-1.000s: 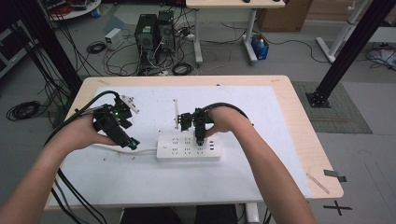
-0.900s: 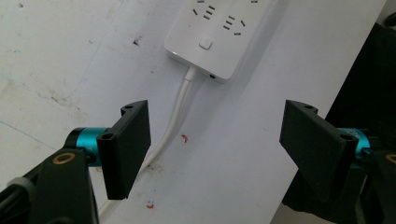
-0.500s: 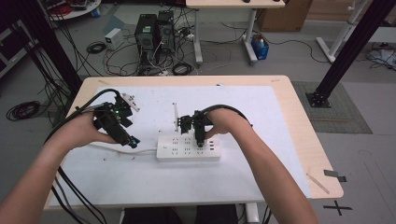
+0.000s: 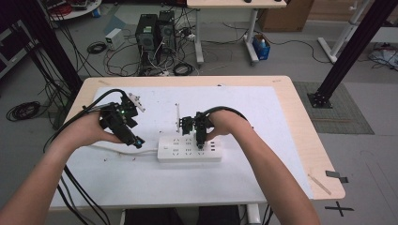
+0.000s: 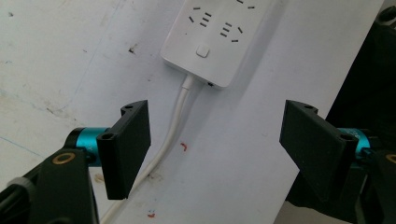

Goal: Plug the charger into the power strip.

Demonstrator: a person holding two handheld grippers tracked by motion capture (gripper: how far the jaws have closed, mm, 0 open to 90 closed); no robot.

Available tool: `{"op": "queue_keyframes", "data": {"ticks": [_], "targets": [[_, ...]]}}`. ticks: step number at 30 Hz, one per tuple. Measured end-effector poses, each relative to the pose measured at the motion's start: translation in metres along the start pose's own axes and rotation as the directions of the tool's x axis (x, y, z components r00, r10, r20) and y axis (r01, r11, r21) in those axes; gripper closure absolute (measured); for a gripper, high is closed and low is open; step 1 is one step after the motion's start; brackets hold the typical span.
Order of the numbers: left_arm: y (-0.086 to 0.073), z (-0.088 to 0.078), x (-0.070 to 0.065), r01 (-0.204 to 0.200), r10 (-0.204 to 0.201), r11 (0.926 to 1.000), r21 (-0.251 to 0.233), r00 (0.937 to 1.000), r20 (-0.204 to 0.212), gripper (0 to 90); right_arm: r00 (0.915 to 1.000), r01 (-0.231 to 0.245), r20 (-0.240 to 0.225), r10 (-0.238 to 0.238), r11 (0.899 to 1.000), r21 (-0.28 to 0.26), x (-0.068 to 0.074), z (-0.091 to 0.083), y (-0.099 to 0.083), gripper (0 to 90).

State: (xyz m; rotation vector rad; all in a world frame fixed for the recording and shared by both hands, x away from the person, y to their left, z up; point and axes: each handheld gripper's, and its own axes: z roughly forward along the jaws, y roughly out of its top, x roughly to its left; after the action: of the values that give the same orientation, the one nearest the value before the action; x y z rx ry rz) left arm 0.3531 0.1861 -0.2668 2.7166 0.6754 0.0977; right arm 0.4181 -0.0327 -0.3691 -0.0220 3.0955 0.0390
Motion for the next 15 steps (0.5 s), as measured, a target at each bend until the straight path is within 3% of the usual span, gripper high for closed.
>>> {"op": "queue_keyframes", "data": {"ticks": [3,4,5,6,7,8,10,11,12,15], "targets": [[0.0,-0.002,0.003,-0.006,0.006,1.0,0.005,1.0,0.001,24.9,0.9997,-0.012,-0.02,0.011,0.999,-0.035,-0.003,-0.001,-0.004,61.6],[0.0,-0.002,0.004,-0.002,0.002,1.0,0.003,1.0,0.001,24.9,0.9993,-0.029,-0.027,0.027,0.998,-0.049,-0.006,-0.001,-0.006,55.6],[-0.001,-0.002,0.006,-0.004,0.004,1.0,0.002,1.0,0.002,24.9,0.9961,-0.078,-0.047,0.075,0.995,-0.067,-0.008,-0.005,-0.008,51.7],[-0.001,-0.002,0.007,-0.003,0.003,1.0,0.005,1.0,0.002,24.9,0.9928,-0.095,-0.082,0.087,0.991,-0.099,-0.01,-0.009,-0.012,47.5],[-0.001,-0.001,0.008,0.0,0.0,1.0,0.005,1.0,0.0,24.9,0.992,-0.113,-0.07,0.105,0.986,-0.126,-0.01,-0.015,-0.016,37.8],[-0.001,-0.001,0.009,0.0,0.001,1.0,0.007,1.0,-0.003,24.9,0.9866,-0.161,-0.049,0.155,0.978,-0.135,-0.012,-0.021,-0.019,35.9],[0.0,-0.002,0.011,0.004,-0.004,1.0,0.004,0.9999,-0.013,24.8,0.9819,-0.188,-0.053,0.182,0.968,-0.166,-0.012,-0.033,-0.03,31.2],[0.001,-0.003,0.012,0.003,-0.002,1.0,0.006,0.9997,-0.024,22.1,0.9746,-0.224,-0.046,0.219,0.958,-0.178,-0.012,-0.039,-0.035,26.3],[0.002,-0.003,0.013,0.009,-0.009,1.0,-0.001,0.9995,-0.03,20.8,0.9608,-0.277,-0.04,0.274,0.942,-0.188,-0.013,-0.045,-0.041,22.0],[0.006,-0.004,0.016,0.015,-0.015,0.9999,-0.006,0.9991,-0.04,20.7,0.9293,-0.358,-0.003,0.369,0.9,-0.246,-0.011,-0.065,-0.063,22.1]]}}
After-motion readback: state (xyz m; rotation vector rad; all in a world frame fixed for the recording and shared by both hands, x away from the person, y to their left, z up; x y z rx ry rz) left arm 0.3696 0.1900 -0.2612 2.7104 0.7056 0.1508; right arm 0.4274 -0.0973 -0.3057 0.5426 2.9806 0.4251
